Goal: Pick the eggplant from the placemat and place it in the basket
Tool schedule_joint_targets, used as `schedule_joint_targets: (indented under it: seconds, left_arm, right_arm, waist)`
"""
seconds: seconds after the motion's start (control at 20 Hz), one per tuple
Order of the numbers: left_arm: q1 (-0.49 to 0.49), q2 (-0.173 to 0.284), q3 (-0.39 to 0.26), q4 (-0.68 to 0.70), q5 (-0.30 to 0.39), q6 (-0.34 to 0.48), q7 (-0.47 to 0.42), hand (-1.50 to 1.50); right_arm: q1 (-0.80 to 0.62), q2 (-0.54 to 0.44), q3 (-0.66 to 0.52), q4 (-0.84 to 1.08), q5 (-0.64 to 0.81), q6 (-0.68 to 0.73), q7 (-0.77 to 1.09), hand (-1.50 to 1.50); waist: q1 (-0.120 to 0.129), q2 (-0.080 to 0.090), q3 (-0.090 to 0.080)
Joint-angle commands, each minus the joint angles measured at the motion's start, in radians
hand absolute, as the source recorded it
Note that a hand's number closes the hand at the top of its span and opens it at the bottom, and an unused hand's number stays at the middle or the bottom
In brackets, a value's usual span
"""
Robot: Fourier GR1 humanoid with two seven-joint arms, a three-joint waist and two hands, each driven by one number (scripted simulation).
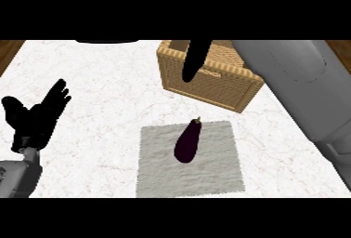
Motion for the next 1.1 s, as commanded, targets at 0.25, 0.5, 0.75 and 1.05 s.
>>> schedule_joint_targets:
  seconds: [0.25,0.5,0.75,1.05]
  left_arm:
    - [-0.029,0.002,0.033,0.009,-0.009,-0.007,0.024,0.0]
    - [0.053,-0.009,0.033,-0.059,-0.007,-0.015,0.024,0.0]
    - [-0.046,-0.053,0.02,0.045,-0.053,-0.004,0.004,0.0]
    - [0.001,-0.062,0.016,-0.07,-0.056,-0.001,0.059,0.0]
  right_arm:
    - [0.232,-0.075,-0.038,-0.387,-0.079,-0.04,0.174,-1.5]
    - [0.449,-0.132,-0.033,-0.616,-0.071,-0.06,0.172,-1.5]
    - [0.579,-0.061,0.027,-0.69,0.084,-0.16,0.107,-1.5]
    - [0.727,0.053,0.124,-0.559,0.347,-0.308,-0.13,-1.5]
  waist:
    - [-0.015,-0.001,0.001]
    - [-0.006,-0.001,0.001]
    - [-0.003,0.007,0.0]
    - [0.017,0.009,0.001]
